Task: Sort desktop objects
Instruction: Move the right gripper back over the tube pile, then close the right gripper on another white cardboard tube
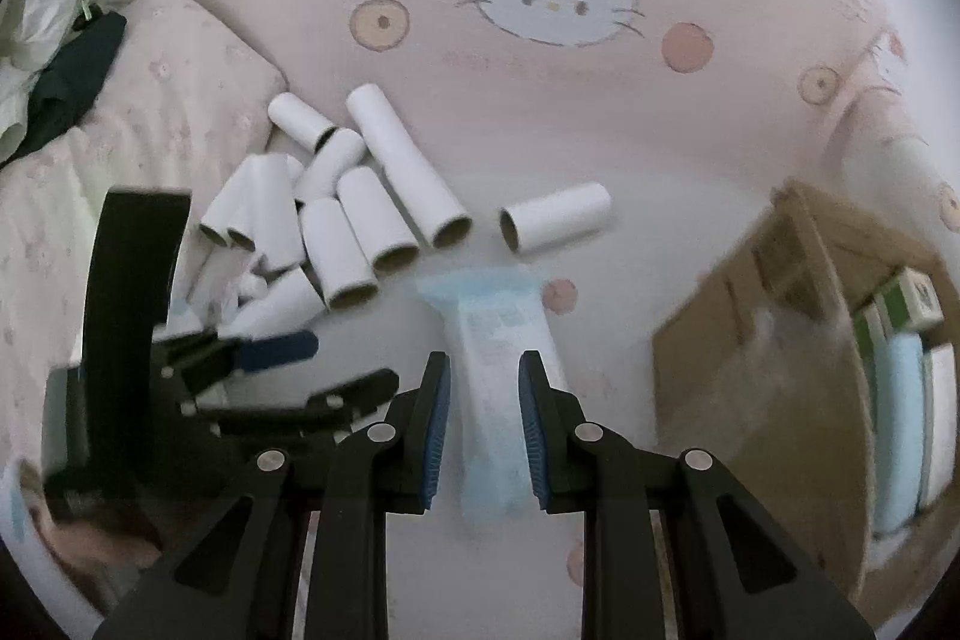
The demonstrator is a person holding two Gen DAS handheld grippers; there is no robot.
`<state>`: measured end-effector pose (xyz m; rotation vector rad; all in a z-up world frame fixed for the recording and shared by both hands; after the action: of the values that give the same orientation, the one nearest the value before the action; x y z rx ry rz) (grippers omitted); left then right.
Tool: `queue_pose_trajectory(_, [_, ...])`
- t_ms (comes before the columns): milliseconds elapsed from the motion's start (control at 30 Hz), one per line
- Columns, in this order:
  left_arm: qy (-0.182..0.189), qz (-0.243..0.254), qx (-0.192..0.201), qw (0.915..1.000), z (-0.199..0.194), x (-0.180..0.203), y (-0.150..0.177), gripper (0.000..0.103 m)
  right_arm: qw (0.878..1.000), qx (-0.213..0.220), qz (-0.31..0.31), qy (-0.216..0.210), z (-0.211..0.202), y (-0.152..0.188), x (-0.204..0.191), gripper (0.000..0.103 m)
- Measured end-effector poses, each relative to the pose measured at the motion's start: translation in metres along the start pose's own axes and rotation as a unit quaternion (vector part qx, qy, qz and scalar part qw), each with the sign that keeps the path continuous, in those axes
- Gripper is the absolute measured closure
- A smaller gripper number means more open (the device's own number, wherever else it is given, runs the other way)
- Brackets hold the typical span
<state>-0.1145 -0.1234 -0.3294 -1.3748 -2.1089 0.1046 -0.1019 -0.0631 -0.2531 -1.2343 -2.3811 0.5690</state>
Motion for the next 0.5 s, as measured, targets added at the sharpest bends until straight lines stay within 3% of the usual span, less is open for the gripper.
queue_pose_trajectory(67, [-0.012, -0.024, 0.003, 0.9996, 0.000, -0.010, -0.006, 0.091, 1.000, 0.010, 0.000, -0.009, 0.006, -0.013, -0.004, 0.083])
queue_pose_trajectory(100, [-0.017, -0.037, 0.004, 0.9992, 0.001, -0.016, -0.009, 0.096, 1.000, 0.012, -0.001, -0.015, 0.010, -0.019, -0.007, 0.083])
queue_pose_trajectory(233, [-0.010, -0.071, 0.027, 0.9971, -0.008, -0.034, -0.032, 0.096, 0.999, 0.017, -0.017, -0.029, 0.032, -0.043, -0.021, 0.083])
queue_pose_trajectory(400, [-0.056, -0.067, 0.064, 0.9941, -0.024, -0.061, -0.071, 0.096, 0.997, 0.021, -0.040, -0.056, 0.056, -0.066, -0.044, 0.083])
queue_pose_trajectory(500, [-0.047, -0.119, 0.071, 0.9893, -0.029, -0.089, -0.092, 0.089, 0.995, 0.026, -0.049, -0.082, 0.065, -0.076, -0.059, 0.083])
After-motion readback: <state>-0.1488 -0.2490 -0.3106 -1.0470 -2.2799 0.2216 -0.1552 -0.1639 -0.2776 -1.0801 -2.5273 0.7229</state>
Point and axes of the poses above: each gripper's, at about its wrist camera, not at the fingertips, and z roughly the way its jaws point, x to its right, y to its underside, the point moved 9 cm from there along z, roughly the way its jaws point, and after that the axes turned 10 degrees about -z, right-handed, at the moved point
